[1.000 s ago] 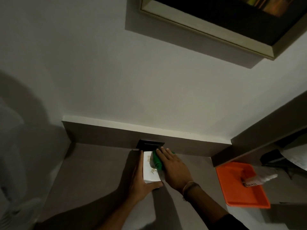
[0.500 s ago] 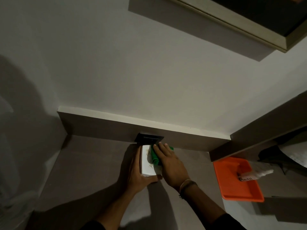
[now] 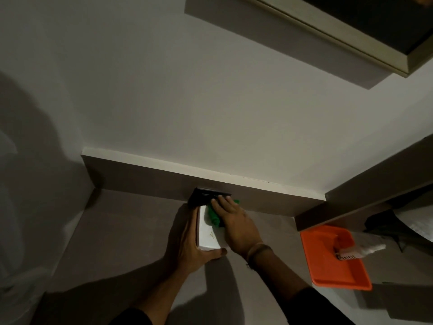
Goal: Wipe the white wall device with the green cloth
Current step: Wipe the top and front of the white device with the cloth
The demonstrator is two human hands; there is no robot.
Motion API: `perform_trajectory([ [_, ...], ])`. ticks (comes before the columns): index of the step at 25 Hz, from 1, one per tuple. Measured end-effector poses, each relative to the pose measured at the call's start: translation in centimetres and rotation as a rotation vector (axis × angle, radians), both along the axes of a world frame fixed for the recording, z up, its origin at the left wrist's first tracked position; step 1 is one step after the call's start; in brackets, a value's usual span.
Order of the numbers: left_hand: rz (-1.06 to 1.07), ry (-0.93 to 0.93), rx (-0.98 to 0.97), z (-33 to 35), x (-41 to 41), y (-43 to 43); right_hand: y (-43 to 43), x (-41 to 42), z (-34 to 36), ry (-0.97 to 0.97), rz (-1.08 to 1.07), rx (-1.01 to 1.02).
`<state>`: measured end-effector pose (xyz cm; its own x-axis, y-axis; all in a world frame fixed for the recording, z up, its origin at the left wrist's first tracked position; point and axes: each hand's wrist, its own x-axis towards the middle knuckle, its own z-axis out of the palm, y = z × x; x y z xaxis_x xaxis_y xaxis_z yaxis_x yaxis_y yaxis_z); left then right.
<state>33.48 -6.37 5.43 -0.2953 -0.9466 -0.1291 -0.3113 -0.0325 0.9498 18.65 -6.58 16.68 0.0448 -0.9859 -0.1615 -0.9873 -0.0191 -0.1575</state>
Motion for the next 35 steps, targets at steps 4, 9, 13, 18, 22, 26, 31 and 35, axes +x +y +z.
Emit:
perform_trajectory([
  [4,-0.046,-0.096,0.159,-0.7,-0.5,0.8,4.6,1.7,0.0,0.046,0.302,-0.027],
  [9,0.064,-0.142,-0.099,-3.2,-1.2,0.0,6.3,-2.9,1.0,0.032,0.153,0.022],
  [13,0.039,-0.259,-0.095,1.1,-5.9,-0.7,-0.7,-0.3,0.3,-0.012,0.052,0.014],
  [18,-0.077,-0.296,0.102,-3.2,-4.5,2.7,5.6,3.1,-0.8,0.043,0.359,0.017],
  [22,-0.127,-0.441,-0.320,-3.7,1.0,-0.1,9.7,-1.5,0.5,0.068,0.244,0.039],
  [26,-0.088,-0.055,-0.092,-4.5,0.2,-0.6,5.5,-3.6,0.0,0.004,-0.005,0.009],
  [31,-0.190,-0.226,-0.074,-0.3,-5.7,0.5,-0.5,0.5,-0.4,-0.009,0.003,-0.025],
  [35,-0.160,-0.415,0.030,-3.5,-4.3,1.1,4.9,3.6,-0.5,0.031,0.225,-0.043],
])
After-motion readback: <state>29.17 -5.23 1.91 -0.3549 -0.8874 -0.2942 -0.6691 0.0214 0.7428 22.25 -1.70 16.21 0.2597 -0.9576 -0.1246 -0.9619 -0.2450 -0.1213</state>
